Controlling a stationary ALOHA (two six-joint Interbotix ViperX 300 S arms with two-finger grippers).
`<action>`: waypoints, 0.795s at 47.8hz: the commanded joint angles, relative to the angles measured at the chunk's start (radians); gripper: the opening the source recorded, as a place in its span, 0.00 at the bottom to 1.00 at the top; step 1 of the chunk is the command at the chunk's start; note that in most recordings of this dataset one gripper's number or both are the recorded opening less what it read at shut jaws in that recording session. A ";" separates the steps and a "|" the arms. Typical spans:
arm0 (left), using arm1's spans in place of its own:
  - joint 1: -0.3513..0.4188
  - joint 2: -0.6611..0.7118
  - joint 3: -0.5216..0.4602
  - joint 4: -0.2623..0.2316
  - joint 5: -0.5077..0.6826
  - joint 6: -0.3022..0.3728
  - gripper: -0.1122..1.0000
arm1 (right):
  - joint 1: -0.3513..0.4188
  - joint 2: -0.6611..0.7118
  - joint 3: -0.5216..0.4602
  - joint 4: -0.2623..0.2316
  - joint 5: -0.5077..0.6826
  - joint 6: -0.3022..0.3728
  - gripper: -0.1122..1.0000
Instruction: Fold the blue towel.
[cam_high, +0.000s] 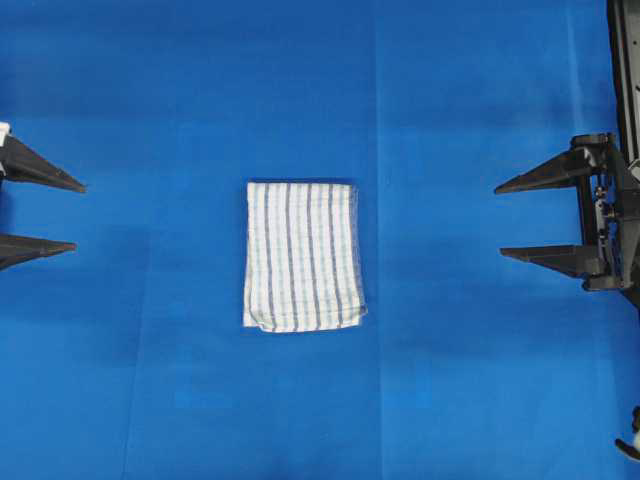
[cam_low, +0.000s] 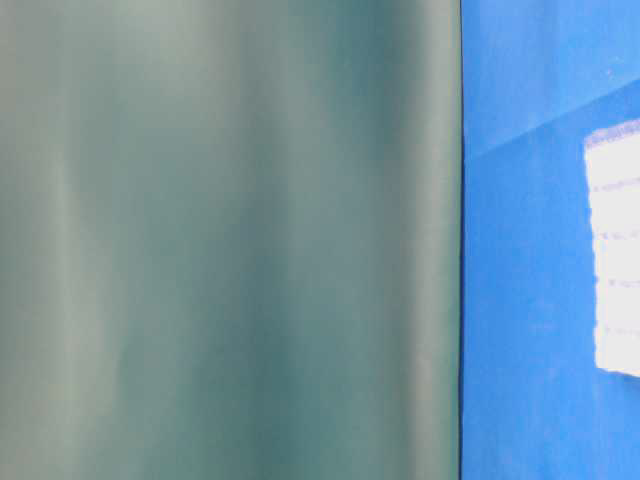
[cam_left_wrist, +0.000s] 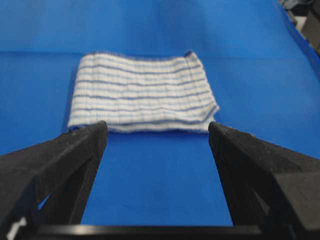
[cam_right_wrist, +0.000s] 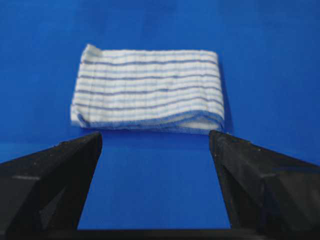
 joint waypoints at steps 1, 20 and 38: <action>0.003 -0.006 0.006 0.002 -0.003 0.002 0.80 | -0.002 0.008 0.000 0.002 -0.023 0.002 0.91; 0.003 -0.025 0.032 0.002 -0.015 0.002 0.80 | 0.000 0.021 0.021 0.005 -0.028 0.006 0.89; 0.003 -0.025 0.031 0.002 -0.015 0.002 0.80 | 0.000 0.021 0.021 0.003 -0.026 0.006 0.89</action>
